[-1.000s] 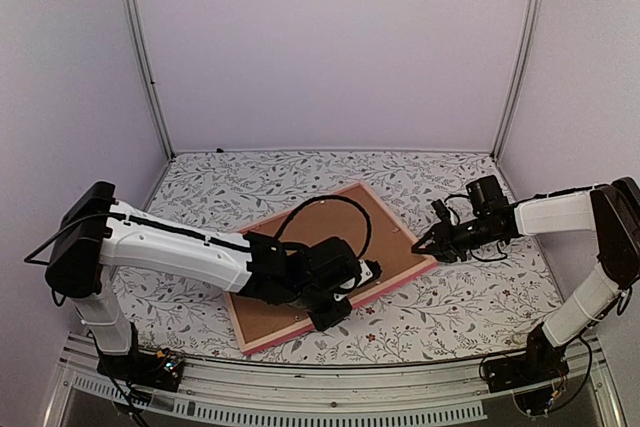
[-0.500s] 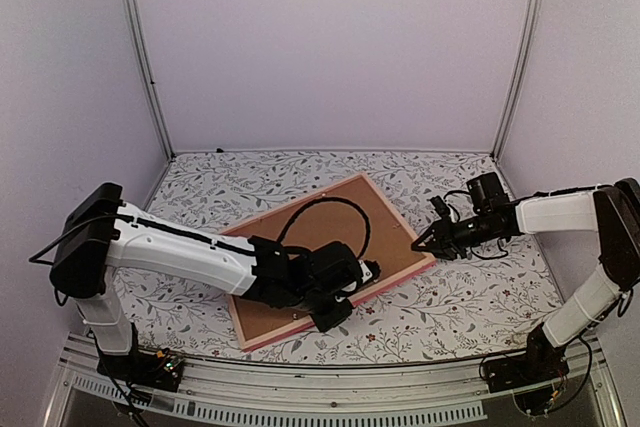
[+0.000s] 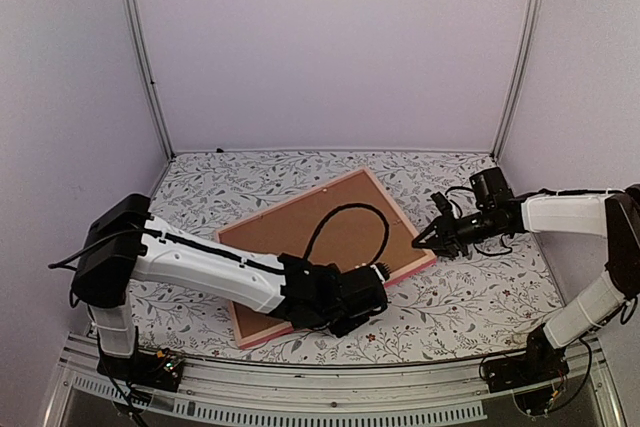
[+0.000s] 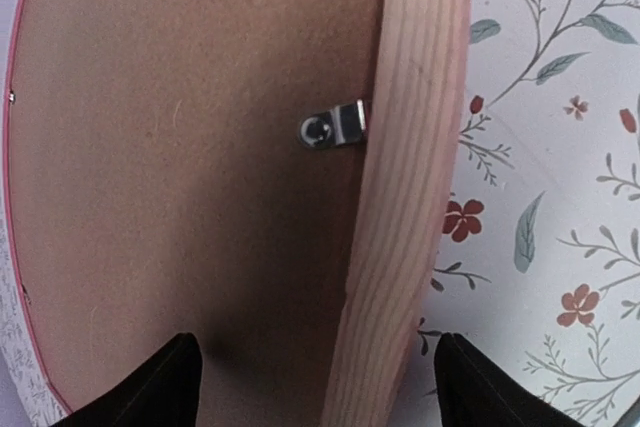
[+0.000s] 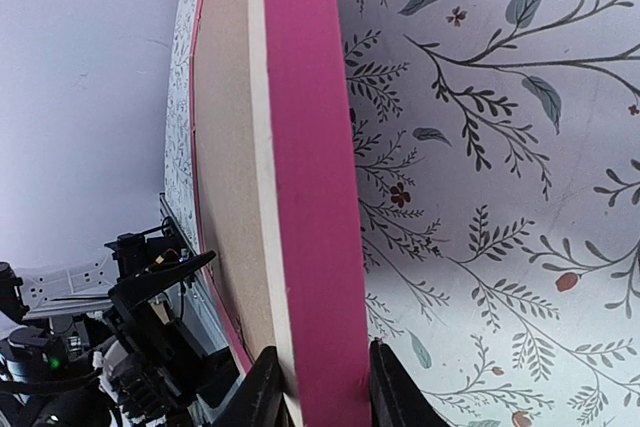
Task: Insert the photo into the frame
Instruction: Pass from the right arm to the left
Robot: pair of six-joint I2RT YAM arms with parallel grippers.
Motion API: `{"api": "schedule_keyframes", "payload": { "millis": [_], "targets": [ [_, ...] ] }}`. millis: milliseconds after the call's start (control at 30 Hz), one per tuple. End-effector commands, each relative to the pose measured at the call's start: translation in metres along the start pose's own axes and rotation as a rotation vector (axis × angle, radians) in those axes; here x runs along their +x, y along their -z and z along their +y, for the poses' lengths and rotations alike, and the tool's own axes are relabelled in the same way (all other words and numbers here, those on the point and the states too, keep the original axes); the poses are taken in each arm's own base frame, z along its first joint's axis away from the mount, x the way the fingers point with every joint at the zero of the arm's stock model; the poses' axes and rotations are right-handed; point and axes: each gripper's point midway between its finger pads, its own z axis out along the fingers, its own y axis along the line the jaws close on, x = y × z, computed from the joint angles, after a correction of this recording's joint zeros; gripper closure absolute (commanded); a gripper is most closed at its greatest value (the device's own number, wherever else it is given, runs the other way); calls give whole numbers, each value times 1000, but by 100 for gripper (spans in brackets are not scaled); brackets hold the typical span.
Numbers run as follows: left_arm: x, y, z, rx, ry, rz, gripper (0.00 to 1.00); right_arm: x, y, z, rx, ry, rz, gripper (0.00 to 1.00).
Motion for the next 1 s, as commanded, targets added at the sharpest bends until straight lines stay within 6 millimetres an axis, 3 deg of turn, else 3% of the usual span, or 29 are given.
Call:
{"api": "schedule_keyframes", "payload": {
  "millis": [0,233,500,967],
  "targets": [
    [-5,1,15,-214,-67,3,16,-10,16,38,-93,43,-16,70],
    [-13,3,28,-327,-83,-16,19,-8,23,44,-84,52,-13,69],
    [-19,13,35,-383,-106,-41,51,-10,25,46,-75,63,-16,64],
    [-39,52,61,-411,-155,-93,85,-35,32,38,56,100,-58,48]
  ]
}}
